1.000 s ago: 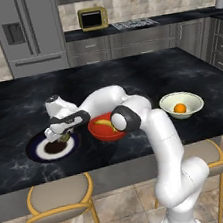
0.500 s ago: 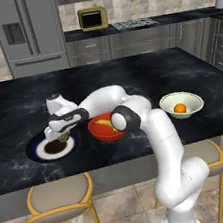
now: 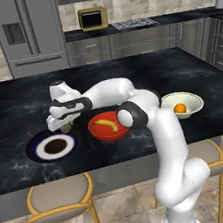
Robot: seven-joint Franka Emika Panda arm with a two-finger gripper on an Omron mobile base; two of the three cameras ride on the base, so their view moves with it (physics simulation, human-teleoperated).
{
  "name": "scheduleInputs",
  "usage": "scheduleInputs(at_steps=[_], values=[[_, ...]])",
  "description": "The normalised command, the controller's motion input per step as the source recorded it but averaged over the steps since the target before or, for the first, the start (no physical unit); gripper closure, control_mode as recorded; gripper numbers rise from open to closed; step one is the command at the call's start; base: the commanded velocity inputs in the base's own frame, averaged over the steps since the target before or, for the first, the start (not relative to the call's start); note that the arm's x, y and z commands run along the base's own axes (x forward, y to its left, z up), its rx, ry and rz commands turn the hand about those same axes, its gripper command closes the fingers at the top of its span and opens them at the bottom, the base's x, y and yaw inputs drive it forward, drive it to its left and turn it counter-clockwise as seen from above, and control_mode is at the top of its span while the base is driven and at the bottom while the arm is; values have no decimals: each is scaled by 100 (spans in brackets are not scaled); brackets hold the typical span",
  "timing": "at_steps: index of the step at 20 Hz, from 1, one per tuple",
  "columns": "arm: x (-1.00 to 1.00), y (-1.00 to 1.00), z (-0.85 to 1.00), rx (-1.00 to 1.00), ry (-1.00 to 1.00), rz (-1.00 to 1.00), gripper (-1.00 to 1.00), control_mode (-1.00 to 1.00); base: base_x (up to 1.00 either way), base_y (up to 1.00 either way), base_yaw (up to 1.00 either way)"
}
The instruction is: Take the fruits from the plate on the dining counter and place two fruits in each bowl.
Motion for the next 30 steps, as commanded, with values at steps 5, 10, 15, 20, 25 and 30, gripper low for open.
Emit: scheduleInputs(at_steps=[5, 10, 15, 20, 25, 30], values=[[-27, -70, 47, 0, 0, 0, 100, -100, 0, 0, 0], [-23, -80, 8, 0, 0, 0, 100, -100, 0, 0, 0], [-12, -75, -2, 0, 3, 0, 100, -100, 0, 0, 0], [-1, -58, -5, 0, 12, 0, 100, -100, 0, 0, 0], [5, -28, -16, 0, 20, 0, 100, -100, 0, 0, 0], [9, -14, -27, 0, 24, 0, 100, -100, 0, 0, 0]])
